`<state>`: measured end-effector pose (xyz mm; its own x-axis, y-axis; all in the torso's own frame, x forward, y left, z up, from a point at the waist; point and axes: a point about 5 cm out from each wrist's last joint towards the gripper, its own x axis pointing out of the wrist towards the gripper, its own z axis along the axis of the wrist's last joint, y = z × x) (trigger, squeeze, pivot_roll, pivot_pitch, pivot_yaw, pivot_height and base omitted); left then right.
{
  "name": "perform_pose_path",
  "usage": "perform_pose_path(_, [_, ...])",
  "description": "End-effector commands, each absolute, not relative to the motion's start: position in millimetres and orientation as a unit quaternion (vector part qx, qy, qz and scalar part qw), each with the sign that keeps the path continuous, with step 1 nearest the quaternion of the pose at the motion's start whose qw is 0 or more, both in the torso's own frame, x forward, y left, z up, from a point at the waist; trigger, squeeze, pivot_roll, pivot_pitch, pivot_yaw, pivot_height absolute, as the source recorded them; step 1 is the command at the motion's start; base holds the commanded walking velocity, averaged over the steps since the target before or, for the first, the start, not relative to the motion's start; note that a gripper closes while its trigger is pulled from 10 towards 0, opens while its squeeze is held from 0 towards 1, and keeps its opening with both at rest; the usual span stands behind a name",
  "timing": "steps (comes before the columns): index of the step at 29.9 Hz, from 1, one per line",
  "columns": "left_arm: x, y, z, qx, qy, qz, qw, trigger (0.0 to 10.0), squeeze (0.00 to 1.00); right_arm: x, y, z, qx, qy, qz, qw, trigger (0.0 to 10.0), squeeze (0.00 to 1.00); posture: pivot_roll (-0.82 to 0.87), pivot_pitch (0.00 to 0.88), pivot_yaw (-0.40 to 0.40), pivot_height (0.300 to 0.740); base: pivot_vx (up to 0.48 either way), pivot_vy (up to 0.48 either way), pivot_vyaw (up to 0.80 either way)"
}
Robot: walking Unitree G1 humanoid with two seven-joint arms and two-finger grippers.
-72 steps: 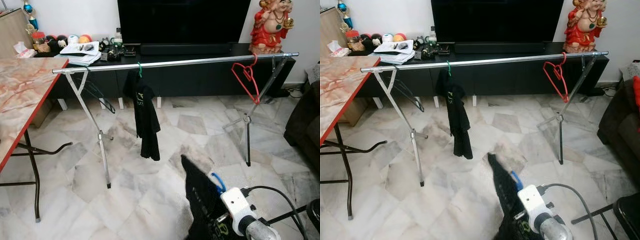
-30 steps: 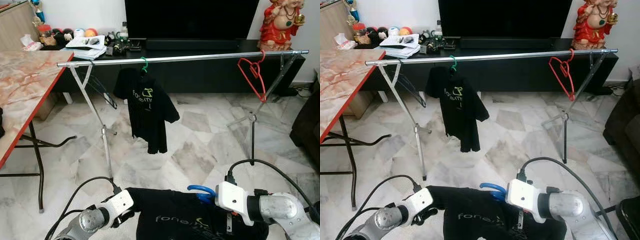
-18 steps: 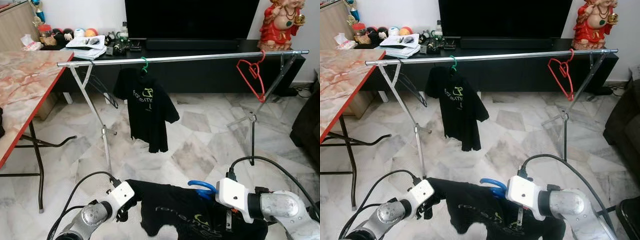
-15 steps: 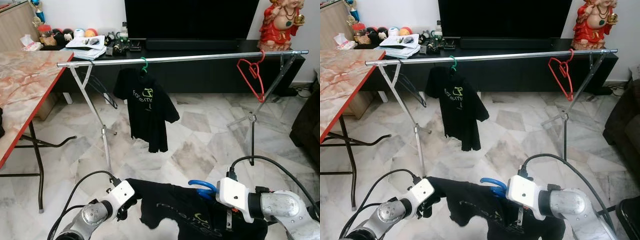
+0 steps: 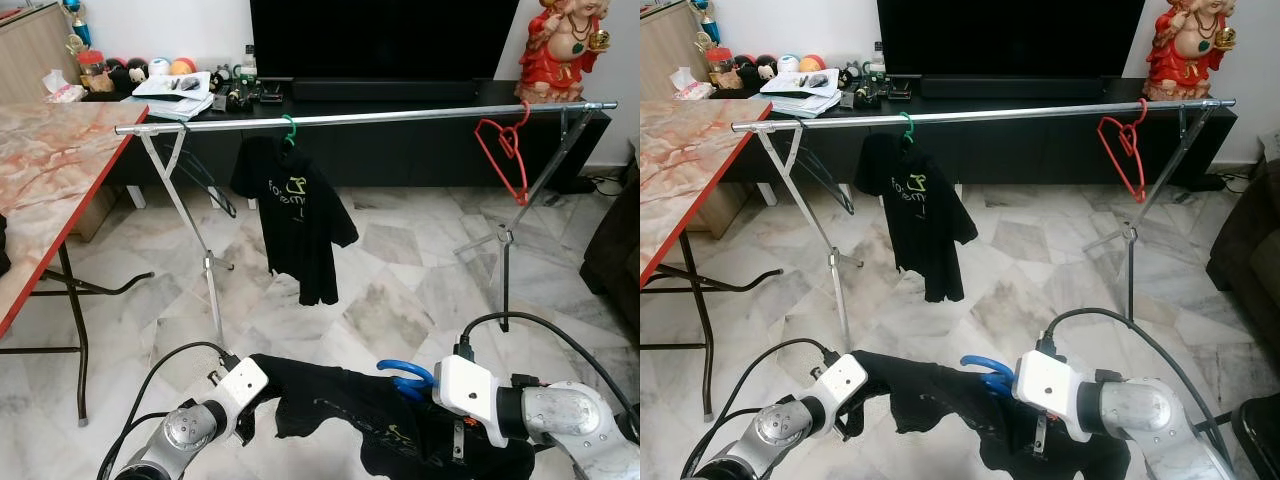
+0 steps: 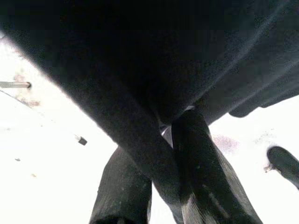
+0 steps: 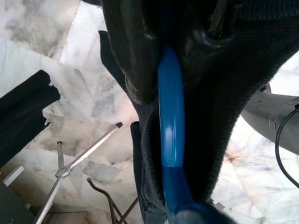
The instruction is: Hang hanger
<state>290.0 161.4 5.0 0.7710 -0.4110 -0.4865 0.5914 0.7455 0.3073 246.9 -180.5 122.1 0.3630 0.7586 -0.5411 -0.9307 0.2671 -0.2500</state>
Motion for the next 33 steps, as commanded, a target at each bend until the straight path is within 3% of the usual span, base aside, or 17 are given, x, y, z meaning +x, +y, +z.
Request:
perform_pose_path(1, [294, 163, 9, 0.221, 0.194, -0.264, 0.918, 0.0, 0.0, 242, -175, 129, -0.274, 0.142, 0.564, 0.766, 10.0, 0.0, -0.12, 0.039, 0.02, 0.74, 0.0, 0.0, 0.0])
perform_pose_path(12, [297, 166, 12, 0.214, 0.188, -0.249, 0.926, 0.0, 0.0, 243, -174, 129, -0.274, 0.142, 0.561, 0.769, 10.0, 0.0, -0.11, 0.05, 0.021, 0.74, 0.0, 0.0, 0.0])
perform_pose_path(17, [304, 195, 16, 0.185, 0.206, -0.111, 0.954, 0.0, 0.0, 251, -184, 129, -0.291, 0.144, 0.52, 0.79, 10.0, 0.0, -0.12, 0.062, 0.019, 0.74, 0.0, 0.0, 0.0])
perform_pose_path(20, [303, 203, 13, 0.181, 0.226, -0.081, 0.954, 0.0, 0.0, 253, -187, 130, -0.293, 0.14, 0.505, 0.8, 10.0, 0.0, -0.11, 0.065, 0.018, 0.74, 0.0, 0.0, 0.0])
perform_pose_path(26, [285, 223, -7, 0.212, 0.326, -0.033, 0.921, 0.0, 0.0, 270, -196, 140, -0.299, 0.111, 0.434, 0.843, 10.0, 0.0, -0.11, 0.07, 0.016, 0.74, 0.0, 0.0, 0.0])
perform_pose_path(32, [265, 232, -25, 0.272, 0.407, -0.055, 0.87, 0.0, 0.0, 284, -208, 152, -0.283, 0.089, 0.365, 0.883, 10.0, 0.0, -0.11, 0.072, 0.013, 0.74, 0.0, 0.0, 0.0])
perform_pose_path(33, [258, 229, -31, 0.279, 0.428, -0.088, 0.855, 0.0, 0.0, 287, -211, 156, -0.279, 0.077, 0.348, 0.892, 10.0, 0.0, -0.11, 0.075, 0.012, 0.74, 0.0, 0.0, 0.0])
